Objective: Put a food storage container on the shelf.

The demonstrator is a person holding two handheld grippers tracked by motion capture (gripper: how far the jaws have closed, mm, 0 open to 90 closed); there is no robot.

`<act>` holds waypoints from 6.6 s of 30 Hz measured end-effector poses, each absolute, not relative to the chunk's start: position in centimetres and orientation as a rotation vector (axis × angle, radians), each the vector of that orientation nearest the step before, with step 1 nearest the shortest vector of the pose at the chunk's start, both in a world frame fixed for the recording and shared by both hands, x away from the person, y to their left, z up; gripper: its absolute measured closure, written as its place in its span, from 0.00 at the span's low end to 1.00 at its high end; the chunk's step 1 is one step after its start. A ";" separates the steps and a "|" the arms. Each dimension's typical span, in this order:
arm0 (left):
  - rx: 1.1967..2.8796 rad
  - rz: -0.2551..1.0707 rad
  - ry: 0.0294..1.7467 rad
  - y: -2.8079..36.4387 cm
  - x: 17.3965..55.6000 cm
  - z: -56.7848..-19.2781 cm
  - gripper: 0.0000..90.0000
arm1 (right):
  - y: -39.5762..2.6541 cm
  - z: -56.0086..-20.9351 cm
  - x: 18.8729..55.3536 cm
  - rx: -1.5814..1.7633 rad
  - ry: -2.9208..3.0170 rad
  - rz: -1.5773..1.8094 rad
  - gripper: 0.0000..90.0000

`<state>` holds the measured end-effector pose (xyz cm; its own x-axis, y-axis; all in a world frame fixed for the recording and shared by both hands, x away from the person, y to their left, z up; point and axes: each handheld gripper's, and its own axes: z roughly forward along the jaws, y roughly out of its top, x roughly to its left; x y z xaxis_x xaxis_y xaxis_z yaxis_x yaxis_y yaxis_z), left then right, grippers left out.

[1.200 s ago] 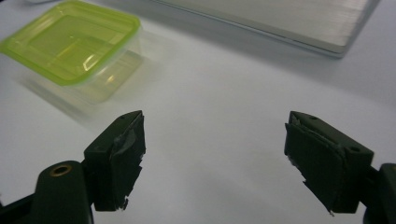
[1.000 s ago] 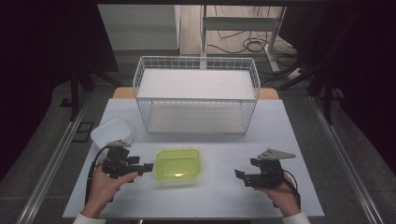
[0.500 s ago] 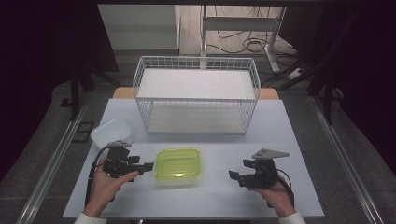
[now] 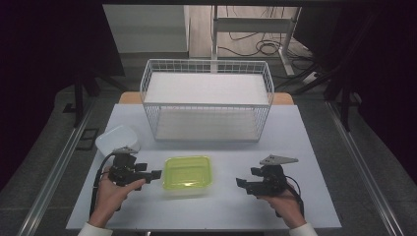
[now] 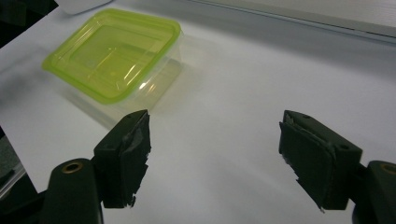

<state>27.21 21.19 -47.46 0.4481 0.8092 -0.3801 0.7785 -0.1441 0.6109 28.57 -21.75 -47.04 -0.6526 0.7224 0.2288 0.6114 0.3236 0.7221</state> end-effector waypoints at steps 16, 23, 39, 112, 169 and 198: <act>1.881 -0.039 1.332 20.2 29.2 -48.8 0.36 | -17.0 -48.2 30.6 1.243 2.500 1.245 0.36; 1.867 -0.073 1.356 20.2 29.7 -49.3 0.39 | -15.8 -48.8 31.9 1.324 2.521 1.273 0.39; 1.812 -0.236 1.389 20.2 30.1 -51.0 0.52 | -13.4 -50.7 33.6 1.468 2.569 1.349 0.50; 1.699 0.088 1.004 17.5 32.0 -34.3 0.89 | -16.5 -33.0 33.8 1.082 2.228 1.633 0.88; 1.541 -0.339 1.279 17.9 52.0 -33.4 0.86 | -16.8 -31.3 52.0 1.799 2.206 1.596 0.83; 1.602 0.089 1.189 18.5 47.7 -30.6 0.30 | -17.3 -28.8 48.5 1.579 2.062 1.597 0.42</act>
